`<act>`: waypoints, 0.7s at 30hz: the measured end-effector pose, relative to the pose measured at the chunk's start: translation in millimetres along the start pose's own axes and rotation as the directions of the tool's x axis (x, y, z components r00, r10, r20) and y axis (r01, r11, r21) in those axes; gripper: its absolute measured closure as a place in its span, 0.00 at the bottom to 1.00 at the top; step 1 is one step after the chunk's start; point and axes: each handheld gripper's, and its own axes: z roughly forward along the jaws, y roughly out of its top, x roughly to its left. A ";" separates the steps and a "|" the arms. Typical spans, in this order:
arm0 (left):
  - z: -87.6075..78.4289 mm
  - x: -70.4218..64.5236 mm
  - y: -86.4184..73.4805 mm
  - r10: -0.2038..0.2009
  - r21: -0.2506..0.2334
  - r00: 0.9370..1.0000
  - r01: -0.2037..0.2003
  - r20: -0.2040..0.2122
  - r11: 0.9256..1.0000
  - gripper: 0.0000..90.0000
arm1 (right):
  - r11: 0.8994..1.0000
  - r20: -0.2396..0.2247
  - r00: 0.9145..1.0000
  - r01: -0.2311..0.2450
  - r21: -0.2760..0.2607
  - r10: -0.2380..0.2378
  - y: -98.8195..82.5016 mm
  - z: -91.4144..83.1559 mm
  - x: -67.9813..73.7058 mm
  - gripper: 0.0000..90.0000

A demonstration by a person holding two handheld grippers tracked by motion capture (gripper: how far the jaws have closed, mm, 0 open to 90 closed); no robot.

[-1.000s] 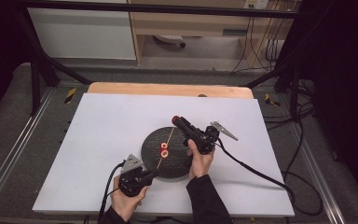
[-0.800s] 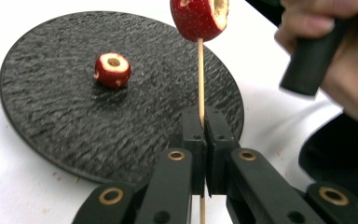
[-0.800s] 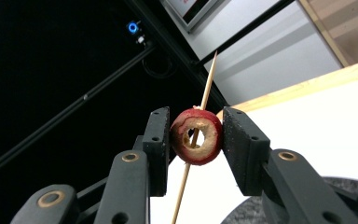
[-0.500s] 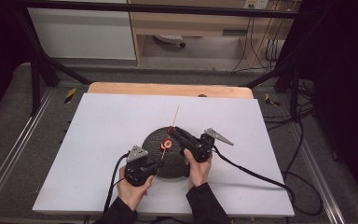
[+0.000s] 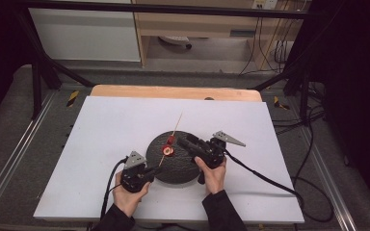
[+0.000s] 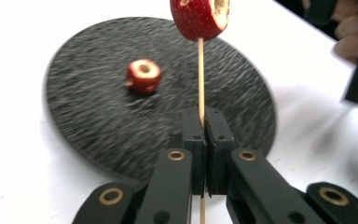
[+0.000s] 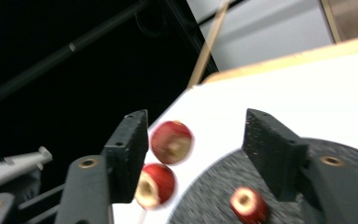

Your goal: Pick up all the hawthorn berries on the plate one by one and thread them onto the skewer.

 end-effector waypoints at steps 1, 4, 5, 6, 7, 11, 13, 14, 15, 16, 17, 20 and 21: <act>-2.0 2.2 -0.7 0.006 0.006 1.000 -0.006 -0.005 1.000 0.98 | 0.999 0.010 1.000 0.008 0.047 -0.008 1.6 -0.4 -2.1 0.36; -9.7 8.7 -2.2 0.046 0.023 0.999 -0.046 -0.025 0.999 0.98 | 0.986 0.029 0.998 0.052 0.156 -0.057 3.5 -0.4 -7.3 0.28; -12.5 10.6 -2.9 0.052 0.028 0.998 -0.051 -0.026 0.998 0.98 | 0.981 0.034 0.996 0.071 0.178 -0.079 3.5 -0.5 -8.4 0.27; -15.4 12.6 -3.6 0.062 0.033 0.997 -0.061 -0.033 0.998 0.98 | 0.975 0.037 0.994 0.090 0.201 -0.099 3.5 -0.8 -9.4 0.25; -17.6 14.3 -4.5 0.067 0.038 0.997 -0.066 -0.037 0.997 0.98 | 0.970 0.042 0.993 0.101 0.221 -0.113 3.7 -1.1 -9.9 0.24; -26.9 23.7 -8.9 0.096 0.075 0.994 -0.092 -0.046 0.993 0.98 | 0.941 0.053 0.982 0.158 0.300 -0.182 5.2 -2.3 -13.3 0.18; -31.5 29.2 -11.6 0.095 0.078 0.995 -0.092 -0.041 0.993 0.98 | 0.922 0.059 0.976 0.175 0.344 -0.208 6.8 -2.8 -14.6 0.16; -33.7 31.8 -13.0 0.102 0.082 0.994 -0.099 -0.036 0.992 0.98 | 0.910 0.062 0.972 0.188 0.369 -0.226 7.8 -2.7 -15.2 0.15; -36.0 34.0 -14.6 0.112 0.083 0.993 -0.109 -0.034 0.991 0.98 | 0.897 0.065 0.967 0.201 0.394 -0.245 8.9 -2.4 -15.6 0.14; -38.4 36.8 -16.4 0.122 0.084 0.992 -0.119 -0.026 0.989 0.98 | 0.883 0.065 0.963 0.213 0.419 -0.263 9.9 -1.6 -15.7 0.13; -40.6 39.4 -18.0 0.124 0.087 0.992 -0.121 -0.022 0.989 0.98 | 0.870 0.064 0.960 0.218 0.441 -0.273 10.8 -0.5 -15.5 0.13; -45.7 45.9 -22.0 0.123 0.090 0.992 -0.121 -0.026 0.989 0.98 | 0.846 0.053 0.956 0.229 0.482 -0.289 14.1 4.0 -13.6 0.12; -47.1 47.5 -22.8 0.131 0.097 0.991 -0.128 -0.028 0.987 0.98 | 0.837 0.053 0.953 0.235 0.494 -0.299 15.5 6.1 -12.6 0.12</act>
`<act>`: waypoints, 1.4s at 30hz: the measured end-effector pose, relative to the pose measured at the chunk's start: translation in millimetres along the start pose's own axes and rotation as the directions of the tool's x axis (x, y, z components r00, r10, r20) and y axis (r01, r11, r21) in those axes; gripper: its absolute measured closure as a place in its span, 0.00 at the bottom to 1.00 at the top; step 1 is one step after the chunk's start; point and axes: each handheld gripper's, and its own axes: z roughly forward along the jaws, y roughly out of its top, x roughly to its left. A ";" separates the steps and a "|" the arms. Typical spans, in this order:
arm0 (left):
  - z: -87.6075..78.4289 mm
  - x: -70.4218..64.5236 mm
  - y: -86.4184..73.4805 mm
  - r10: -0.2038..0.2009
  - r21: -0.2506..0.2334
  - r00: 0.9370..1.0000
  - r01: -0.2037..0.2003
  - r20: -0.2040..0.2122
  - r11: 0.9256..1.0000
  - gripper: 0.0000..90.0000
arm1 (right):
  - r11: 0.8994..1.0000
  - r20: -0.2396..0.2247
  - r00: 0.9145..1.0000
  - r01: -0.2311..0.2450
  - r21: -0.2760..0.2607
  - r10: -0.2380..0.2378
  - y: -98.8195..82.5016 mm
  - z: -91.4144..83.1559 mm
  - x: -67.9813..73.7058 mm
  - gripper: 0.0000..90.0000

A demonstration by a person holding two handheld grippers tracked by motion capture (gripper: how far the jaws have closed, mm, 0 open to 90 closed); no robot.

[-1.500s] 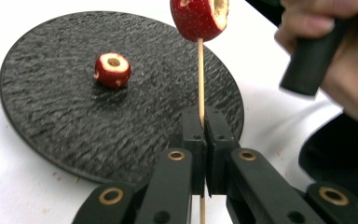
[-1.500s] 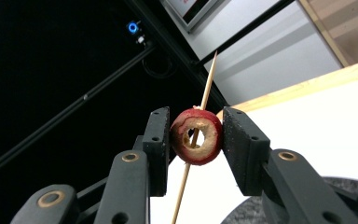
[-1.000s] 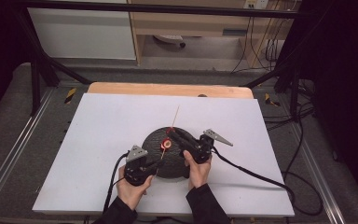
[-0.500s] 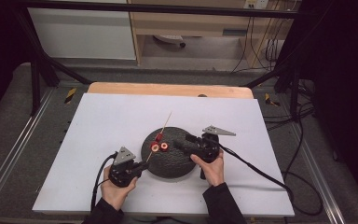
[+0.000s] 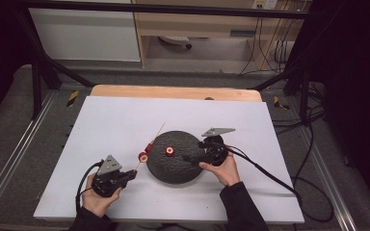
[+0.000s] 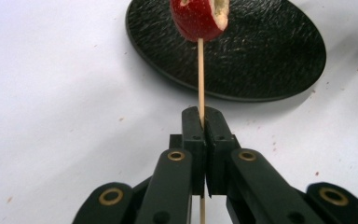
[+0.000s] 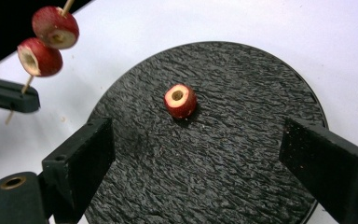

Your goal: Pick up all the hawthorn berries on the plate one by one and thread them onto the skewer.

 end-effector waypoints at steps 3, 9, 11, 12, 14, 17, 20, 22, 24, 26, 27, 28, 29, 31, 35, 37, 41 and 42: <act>-1.8 2.6 -2.8 0.013 0.008 1.000 -0.013 -0.003 1.000 0.98 | 0.999 0.004 0.999 0.037 0.040 -0.037 8.4 3.5 3.1 0.11; -2.8 7.0 -7.4 0.023 0.020 1.000 -0.023 -0.004 1.000 0.98 | 0.987 0.009 0.995 0.100 0.129 -0.102 24.6 15.1 9.6 0.11; -3.3 8.8 -9.1 0.016 0.021 1.000 -0.016 -0.002 1.000 0.98 | 0.982 0.011 0.993 0.115 0.152 -0.118 27.5 19.4 10.4 0.11; -3.7 9.7 -9.8 0.020 0.023 1.000 -0.020 -0.004 1.000 0.98 | 0.979 0.016 0.992 0.118 0.167 -0.123 28.9 21.5 10.6 0.11; -3.9 10.7 -11.0 0.022 0.026 1.000 -0.022 -0.010 0.999 0.98 | 0.971 0.022 0.989 0.137 0.194 -0.144 31.3 25.9 11.4 0.12; -3.5 12.1 -12.2 0.025 0.032 1.000 -0.024 -0.018 0.999 0.98 | 0.965 0.024 0.987 0.148 0.217 -0.157 35.5 32.9 13.5 0.13; -3.4 13.0 -12.4 0.026 0.033 1.000 -0.025 -0.017 0.999 0.98 | 0.958 0.013 0.985 0.164 0.235 -0.172 41.0 40.8 15.3 0.14; -2.9 12.9 -12.6 0.028 0.036 0.999 -0.028 -0.020 0.999 0.98 | 0.953 0.012 0.984 0.168 0.251 -0.177 44.6 46.4 15.8 0.16; -2.7 13.0 -12.6 0.029 0.035 0.999 -0.028 -0.018 0.999 0.98 | 0.949 0.016 0.984 0.165 0.269 -0.175 48.4 52.1 16.3 0.18; -2.8 13.2 -12.7 0.027 0.035 0.999 -0.026 -0.018 0.999 0.98 | 0.947 0.012 0.984 0.166 0.275 -0.176 51.5 57.6 15.8 0.20; -3.1 13.2 -12.8 0.026 0.034 0.999 -0.025 -0.019 0.999 0.98 | 0.945 0.009 0.984 0.167 0.282 -0.176 52.8 60.2 15.6 0.22; -3.6 13.2 -12.7 0.026 0.032 1.000 -0.025 -0.018 0.999 0.98 | 0.943 0.005 0.985 0.162 0.291 -0.171 53.8 62.8 16.4 0.23; -3.9 13.3 -12.7 0.024 0.030 1.000 -0.023 -0.018 0.999 0.98 | 0.939 0.005 0.984 0.168 0.301 -0.178 54.8 65.4 16.6 0.24; -4.0 13.6 -12.7 0.023 0.030 1.000 -0.023 -0.018 0.999 0.98 | 0.935 0.003 0.984 0.168 0.314 -0.177 56.1 70.3 16.7 0.28; -3.5 13.2 -12.7 0.022 0.032 1.000 -0.022 -0.016 0.999 0.98 | 0.923 0.004 0.984 0.163 0.348 -0.176 58.9 79.0 15.2 0.35; -3.3 13.2 -12.7 0.022 0.032 1.000 -0.022 -0.016 0.999 0.98 | 0.922 -0.004 0.985 0.164 0.352 -0.174 59.6 82.6 14.7 0.38; -3.3 13.4 -12.7 0.021 0.032 1.000 -0.020 -0.014 0.999 0.98 | 0.912 -0.021 0.982 0.180 0.368 -0.185 59.7 88.0 14.5 0.44; -3.1 13.4 -12.8 0.022 0.033 1.000 -0.021 -0.015 0.999 0.98 | 0.910 -0.024 0.983 0.180 0.375 -0.184 59.4 89.1 15.1 0.46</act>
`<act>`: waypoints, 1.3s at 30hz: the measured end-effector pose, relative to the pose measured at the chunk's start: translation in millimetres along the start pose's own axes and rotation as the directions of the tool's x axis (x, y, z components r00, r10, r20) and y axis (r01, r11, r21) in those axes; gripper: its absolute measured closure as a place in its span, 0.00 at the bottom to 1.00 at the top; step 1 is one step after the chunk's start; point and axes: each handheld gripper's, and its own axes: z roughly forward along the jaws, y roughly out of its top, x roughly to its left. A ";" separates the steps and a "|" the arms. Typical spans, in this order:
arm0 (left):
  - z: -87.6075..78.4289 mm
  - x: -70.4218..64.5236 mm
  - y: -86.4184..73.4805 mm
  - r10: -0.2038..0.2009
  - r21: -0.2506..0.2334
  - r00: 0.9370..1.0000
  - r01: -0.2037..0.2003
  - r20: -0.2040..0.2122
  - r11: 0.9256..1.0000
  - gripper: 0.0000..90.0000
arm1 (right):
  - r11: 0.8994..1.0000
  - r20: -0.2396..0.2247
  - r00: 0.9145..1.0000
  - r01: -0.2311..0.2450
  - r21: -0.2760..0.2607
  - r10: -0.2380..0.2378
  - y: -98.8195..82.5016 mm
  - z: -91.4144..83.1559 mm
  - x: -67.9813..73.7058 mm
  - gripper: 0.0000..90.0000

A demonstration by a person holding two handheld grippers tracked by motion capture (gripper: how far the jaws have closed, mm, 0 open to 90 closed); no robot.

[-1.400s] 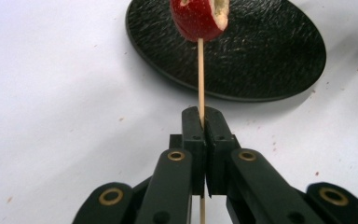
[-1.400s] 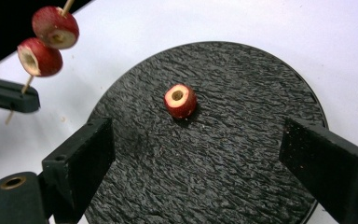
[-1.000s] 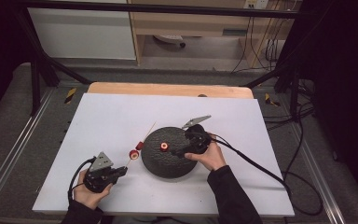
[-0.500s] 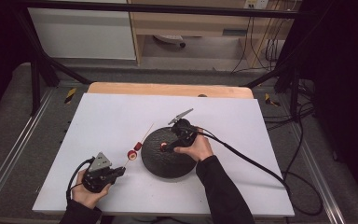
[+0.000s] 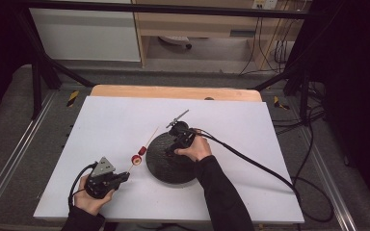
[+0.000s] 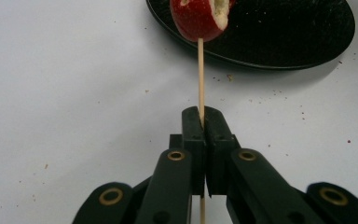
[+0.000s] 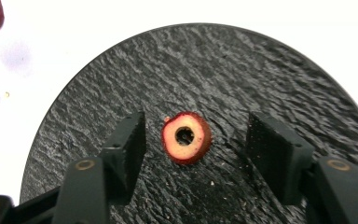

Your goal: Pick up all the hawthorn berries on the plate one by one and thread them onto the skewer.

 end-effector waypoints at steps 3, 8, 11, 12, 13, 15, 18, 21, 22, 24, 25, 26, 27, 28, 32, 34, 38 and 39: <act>0.6 -0.5 0.1 0.004 0.003 1.000 -0.004 0.001 1.000 0.98 | 1.000 -0.006 1.000 0.023 0.011 -0.023 0.9 3.1 1.6 0.49; 0.6 -0.4 0.0 0.004 0.002 1.000 -0.004 0.002 1.000 0.98 | 0.997 -0.010 0.998 0.061 0.036 -0.061 3.0 8.3 4.5 0.54; 0.6 -0.5 0.0 0.005 0.002 1.000 -0.005 0.002 1.000 0.98 | 0.997 -0.011 0.998 0.070 0.041 -0.069 3.0 10.3 4.3 0.58; 0.8 -0.7 0.1 0.005 0.003 1.000 -0.005 0.002 1.000 0.98 | 0.996 -0.011 0.997 0.074 0.045 -0.074 3.0 10.7 4.1 0.59; 0.9 -0.7 0.1 0.006 0.003 1.000 -0.006 0.002 1.000 0.98 | 0.996 -0.012 0.997 0.074 0.047 -0.074 2.9 11.2 4.2 0.59; 1.0 -0.7 0.1 0.006 0.004 1.000 -0.006 0.001 1.000 0.98 | 0.995 -0.011 0.997 0.082 0.052 -0.082 2.5 12.3 4.2 0.62; 0.8 -0.5 0.0 0.005 0.003 1.000 -0.005 0.001 1.000 0.98 | 0.995 -0.012 0.997 0.081 0.058 -0.081 2.3 13.8 4.4 0.65; 0.9 -0.7 0.0 0.006 0.003 1.000 -0.006 0.001 1.000 0.98 | 0.995 -0.011 0.997 0.078 0.058 -0.077 2.2 14.3 4.2 0.66; 1.0 -0.8 0.0 0.006 0.003 1.000 -0.006 0.002 1.000 0.98 | 0.995 -0.010 0.997 0.077 0.059 -0.076 2.3 14.3 4.1 0.66; 0.9 -0.7 0.0 0.006 0.004 1.000 -0.006 0.001 1.000 0.98 | 0.995 -0.010 0.997 0.075 0.060 -0.074 2.3 14.1 4.0 0.67; 0.8 -0.6 0.0 0.006 0.003 1.000 -0.006 0.001 1.000 0.98 | 0.995 -0.011 0.997 0.074 0.063 -0.073 2.3 13.8 3.9 0.67; 0.8 -0.5 0.0 0.005 0.002 1.000 -0.005 0.002 1.000 0.98 | 0.996 -0.010 0.998 0.067 0.061 -0.067 2.3 13.6 4.3 0.67; 0.8 -0.5 0.0 0.005 0.002 1.000 -0.005 0.002 1.000 0.98 | 0.996 -0.011 0.998 0.066 0.062 -0.065 2.4 12.9 4.2 0.67; 0.8 -0.5 0.0 0.005 0.002 1.000 -0.005 0.002 1.000 0.98 | 0.997 -0.011 0.998 0.058 0.058 -0.058 2.6 12.0 4.6 0.67; 0.5 -0.6 0.0 0.000 -0.002 1.000 0.000 0.003 1.000 0.98 | 0.999 -0.020 0.999 0.027 0.045 -0.026 4.0 3.9 5.2 0.67; 0.3 -0.8 0.0 0.000 -0.004 1.000 0.000 0.002 1.000 0.98 | 0.999 -0.028 1.000 0.007 0.035 -0.007 4.8 -2.4 6.3 0.67; -0.4 -1.5 0.3 0.001 -0.009 1.000 -0.001 0.000 1.000 0.98 | 1.000 -0.026 0.999 -0.025 0.005 0.025 4.7 -17.1 8.1 0.67; -0.5 -1.8 0.4 0.001 -0.010 1.000 -0.001 0.001 1.000 0.98 | 0.999 -0.023 0.999 -0.038 -0.004 0.038 4.0 -21.2 8.4 0.67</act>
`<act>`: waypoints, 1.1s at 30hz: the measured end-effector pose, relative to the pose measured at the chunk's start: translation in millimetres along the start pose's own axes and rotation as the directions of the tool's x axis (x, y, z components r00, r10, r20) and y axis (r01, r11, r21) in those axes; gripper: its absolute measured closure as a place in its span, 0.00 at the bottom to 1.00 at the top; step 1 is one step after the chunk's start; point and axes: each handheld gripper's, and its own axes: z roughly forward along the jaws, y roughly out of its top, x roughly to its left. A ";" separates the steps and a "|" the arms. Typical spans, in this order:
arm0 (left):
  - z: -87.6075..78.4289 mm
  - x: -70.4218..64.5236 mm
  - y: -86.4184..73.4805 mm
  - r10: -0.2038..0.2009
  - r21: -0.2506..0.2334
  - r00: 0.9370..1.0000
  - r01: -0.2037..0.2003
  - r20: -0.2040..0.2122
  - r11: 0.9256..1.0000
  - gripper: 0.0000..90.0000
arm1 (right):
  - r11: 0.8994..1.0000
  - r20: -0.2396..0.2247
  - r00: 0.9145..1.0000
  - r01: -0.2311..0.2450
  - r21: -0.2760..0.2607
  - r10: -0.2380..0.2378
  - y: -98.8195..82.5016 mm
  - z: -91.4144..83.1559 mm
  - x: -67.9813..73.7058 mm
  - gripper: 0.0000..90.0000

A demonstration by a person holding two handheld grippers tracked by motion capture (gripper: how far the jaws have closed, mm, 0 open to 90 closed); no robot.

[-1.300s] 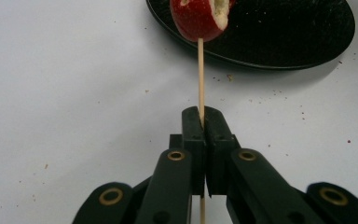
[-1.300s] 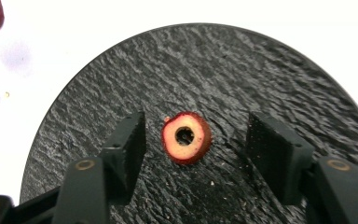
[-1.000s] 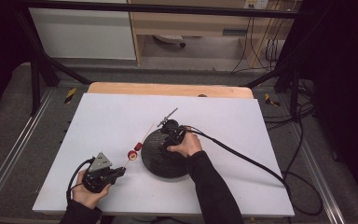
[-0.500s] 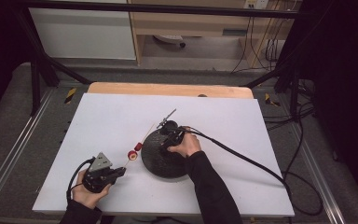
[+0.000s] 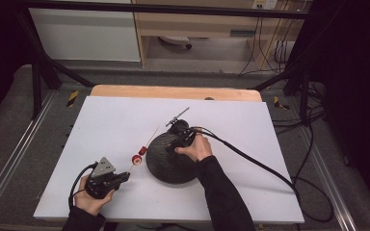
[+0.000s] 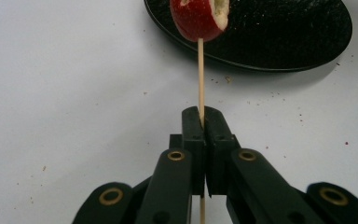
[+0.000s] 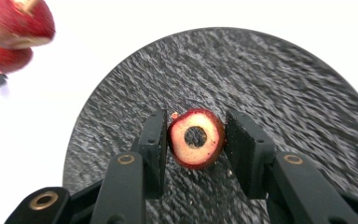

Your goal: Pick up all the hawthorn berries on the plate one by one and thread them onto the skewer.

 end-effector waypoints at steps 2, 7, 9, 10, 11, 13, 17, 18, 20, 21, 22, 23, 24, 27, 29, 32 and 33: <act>-0.3 -0.6 0.3 0.002 -0.002 1.000 -0.002 0.000 1.000 0.98 | 0.999 -0.007 1.000 -0.021 -0.026 0.020 -2.3 -8.3 -0.7 0.67; 0.2 -3.1 1.1 0.006 -0.006 1.000 -0.006 -0.003 1.000 0.98 | 0.991 -0.029 0.997 -0.074 -0.113 0.071 -13.1 -27.2 -1.8 0.67; 0.5 -4.3 1.4 0.008 -0.006 1.000 -0.008 -0.002 1.000 0.98 | 0.984 -0.043 0.995 -0.098 -0.148 0.092 -18.6 -33.9 -2.2 0.67; 0.6 -5.0 1.6 0.010 -0.008 1.000 -0.010 -0.003 1.000 0.98 | 0.980 -0.050 0.993 -0.113 -0.167 0.106 -21.6 -36.9 -2.5 0.67; 0.5 -5.7 1.8 0.011 -0.009 1.000 -0.011 -0.003 1.000 0.98 | 0.975 -0.057 0.992 -0.120 -0.189 0.112 -24.8 -39.8 -3.7 0.67; 0.4 -7.2 2.2 0.012 -0.011 1.000 -0.012 -0.003 1.000 0.98 | 0.960 -0.082 0.987 -0.153 -0.236 0.137 -31.6 -45.4 -4.7 0.67; 0.5 -10.9 3.0 0.010 -0.019 1.000 -0.010 -0.006 1.000 0.98 | 0.920 -0.116 0.975 -0.218 -0.325 0.189 -46.7 -54.2 -7.6 0.67; 0.7 -12.1 3.2 0.011 -0.021 1.000 -0.011 -0.007 1.000 0.98 | 0.905 -0.135 0.969 -0.240 -0.352 0.205 -50.9 -55.7 -8.7 0.67; 1.6 -14.8 3.6 0.008 -0.025 1.000 -0.008 -0.007 1.000 0.98 | 0.875 -0.162 0.959 -0.279 -0.396 0.232 -58.6 -57.0 -10.6 0.67; 2.1 -16.4 3.8 0.007 -0.025 1.000 -0.007 -0.011 1.000 0.98 | 0.859 -0.171 0.954 -0.297 -0.418 0.246 -62.3 -57.4 -11.3 0.67; 2.7 -18.0 4.1 0.003 -0.024 1.000 -0.003 -0.011 1.000 0.98 | 0.844 -0.184 0.949 -0.313 -0.437 0.257 -65.7 -57.4 -12.0 0.67; 3.3 -19.6 4.4 0.003 -0.024 1.000 -0.004 -0.011 1.000 0.98 | 0.828 -0.196 0.944 -0.327 -0.455 0.265 -68.9 -57.3 -12.8 0.67; 3.9 -21.2 4.7 0.001 -0.025 1.000 -0.001 -0.011 1.000 0.98 | 0.811 -0.204 0.939 -0.341 -0.475 0.275 -72.0 -57.4 -13.3 0.67; 5.6 -26.2 5.7 -0.007 -0.027 1.000 0.006 -0.011 1.000 0.98 | 0.751 -0.248 0.922 -0.386 -0.536 0.297 -79.9 -58.0 -14.8 0.67; 7.1 -29.8 6.4 -0.013 -0.029 1.000 0.013 -0.011 1.000 0.98 | 0.706 -0.277 0.910 -0.413 -0.575 0.307 -84.1 -57.9 -14.8 0.67; 9.5 -35.3 7.7 -0.022 -0.029 1.000 0.022 -0.004 0.999 0.98 | 0.660 -0.286 0.905 -0.426 -0.619 0.315 -88.6 -57.1 -14.1 0.67; 10.4 -37.2 8.1 -0.025 -0.031 1.000 0.025 -0.001 0.999 0.98 | 0.643 -0.294 0.901 -0.434 -0.631 0.319 -89.8 -56.9 -14.0 0.67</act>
